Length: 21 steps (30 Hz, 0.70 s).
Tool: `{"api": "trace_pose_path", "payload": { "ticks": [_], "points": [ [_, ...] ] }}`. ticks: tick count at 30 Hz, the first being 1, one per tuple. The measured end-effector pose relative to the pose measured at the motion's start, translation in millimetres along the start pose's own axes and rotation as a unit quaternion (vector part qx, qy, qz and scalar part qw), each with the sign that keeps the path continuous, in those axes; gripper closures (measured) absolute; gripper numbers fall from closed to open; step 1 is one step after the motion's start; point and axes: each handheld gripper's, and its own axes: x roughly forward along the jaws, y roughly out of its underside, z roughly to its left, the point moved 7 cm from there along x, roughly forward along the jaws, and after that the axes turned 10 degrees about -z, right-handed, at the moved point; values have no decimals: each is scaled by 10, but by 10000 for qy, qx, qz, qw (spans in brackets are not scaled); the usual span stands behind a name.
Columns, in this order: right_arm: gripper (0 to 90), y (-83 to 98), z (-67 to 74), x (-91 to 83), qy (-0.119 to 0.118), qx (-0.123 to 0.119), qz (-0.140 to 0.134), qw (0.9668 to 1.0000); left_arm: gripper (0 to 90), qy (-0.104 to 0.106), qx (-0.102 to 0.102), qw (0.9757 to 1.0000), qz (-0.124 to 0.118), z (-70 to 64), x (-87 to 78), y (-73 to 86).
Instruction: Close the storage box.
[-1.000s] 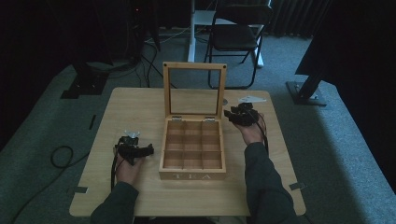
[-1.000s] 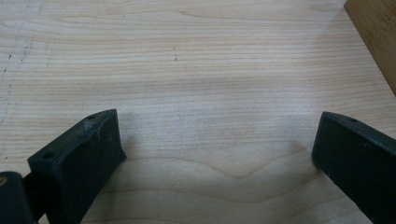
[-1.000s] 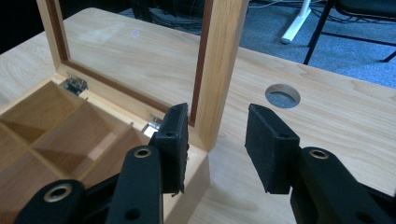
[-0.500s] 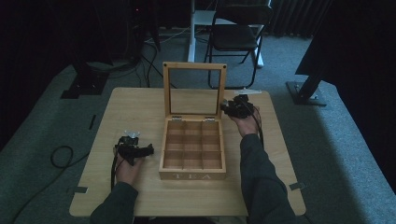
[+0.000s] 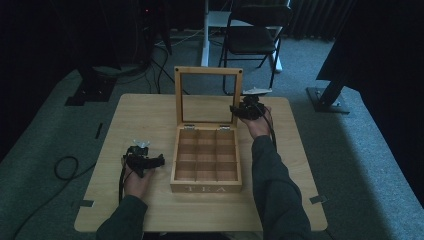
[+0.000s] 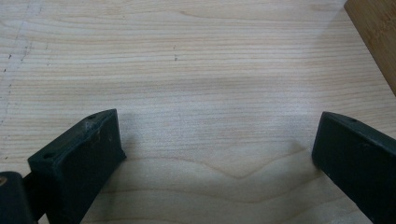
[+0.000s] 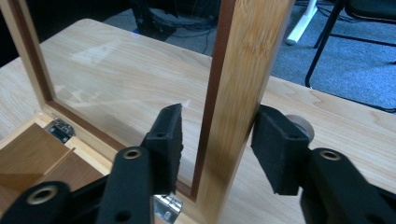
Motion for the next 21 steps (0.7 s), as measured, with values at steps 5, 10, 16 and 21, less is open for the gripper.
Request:
{"api": "trace_pose_path", "payload": {
  "ticks": [5, 10, 16, 21],
  "points": [
    [581, -54, -42, 16, -53, 71, -51, 9999, 17, 0, 0, 10000, 0, 0, 0, 0],
    [590, -93, -42, 38, -23, 53, -40, 10000, 17, 0, 0, 10000, 1, 0, 0, 0],
    [602, -152, -47, 33, 3, 18, -78, 10000, 17, 0, 1, 10000, 1, 0, 0, 0],
    [626, -152, -34, -15, -11, -2, -99, 10000, 17, 0, 3, 10000, 2, 0, 0, 0]
  ]
}}
